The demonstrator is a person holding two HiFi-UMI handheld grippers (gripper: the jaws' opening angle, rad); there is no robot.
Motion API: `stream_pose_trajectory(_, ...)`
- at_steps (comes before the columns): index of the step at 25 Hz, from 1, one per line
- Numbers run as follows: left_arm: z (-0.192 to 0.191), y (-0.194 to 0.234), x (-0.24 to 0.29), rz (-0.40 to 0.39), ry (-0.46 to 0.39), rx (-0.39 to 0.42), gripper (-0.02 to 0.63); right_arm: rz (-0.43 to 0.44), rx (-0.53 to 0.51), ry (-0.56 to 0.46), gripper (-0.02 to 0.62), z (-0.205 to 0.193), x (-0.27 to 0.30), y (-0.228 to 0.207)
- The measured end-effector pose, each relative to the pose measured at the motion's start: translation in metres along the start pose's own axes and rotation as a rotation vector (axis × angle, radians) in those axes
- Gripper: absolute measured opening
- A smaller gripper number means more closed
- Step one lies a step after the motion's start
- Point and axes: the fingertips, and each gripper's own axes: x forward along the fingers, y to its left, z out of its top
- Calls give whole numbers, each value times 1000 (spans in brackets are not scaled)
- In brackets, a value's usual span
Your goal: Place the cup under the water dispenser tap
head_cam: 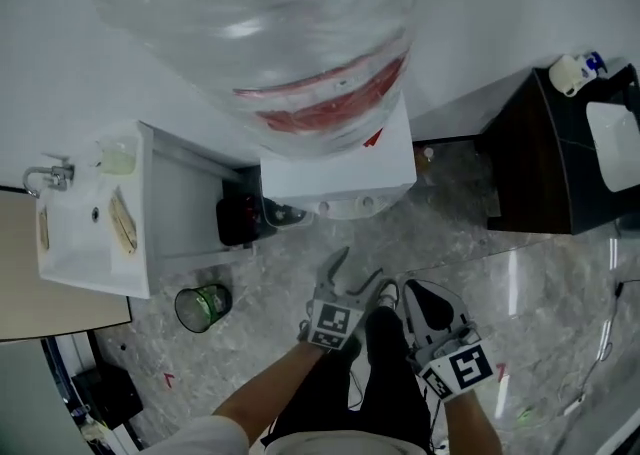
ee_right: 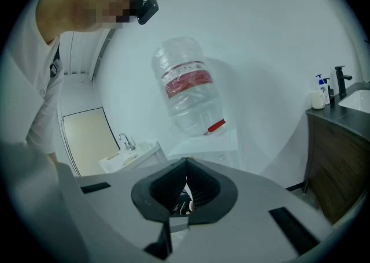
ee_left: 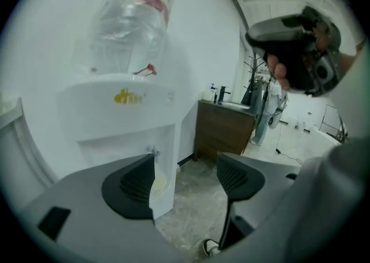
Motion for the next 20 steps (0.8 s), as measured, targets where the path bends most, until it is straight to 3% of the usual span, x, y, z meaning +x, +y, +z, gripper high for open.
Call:
stream_pose_trajectory(1, 15, -6, -14, -20, -8, 1, 331, -4, -4, 0, 8, 6, -4, 6)
stream_pose_trajectory(5, 79, -24, -78, -62, -61, -13, 98, -25, -25, 0, 8, 29, -25, 31)
stream_pose_trajectory(8, 124, -34, -122, -84, -103, -35, 26, -25, -40, -1, 8, 43, -41, 52)
stream_pose_trajectory(13, 166, -50, -175, -111, -118, -103, 5, -14, -68, -15, 8, 59, -57, 90)
stream_pose_trajectory(20, 210, -67, -235, -91, -168, -95, 5, -31, -135, -51, 8, 89, -83, 136)
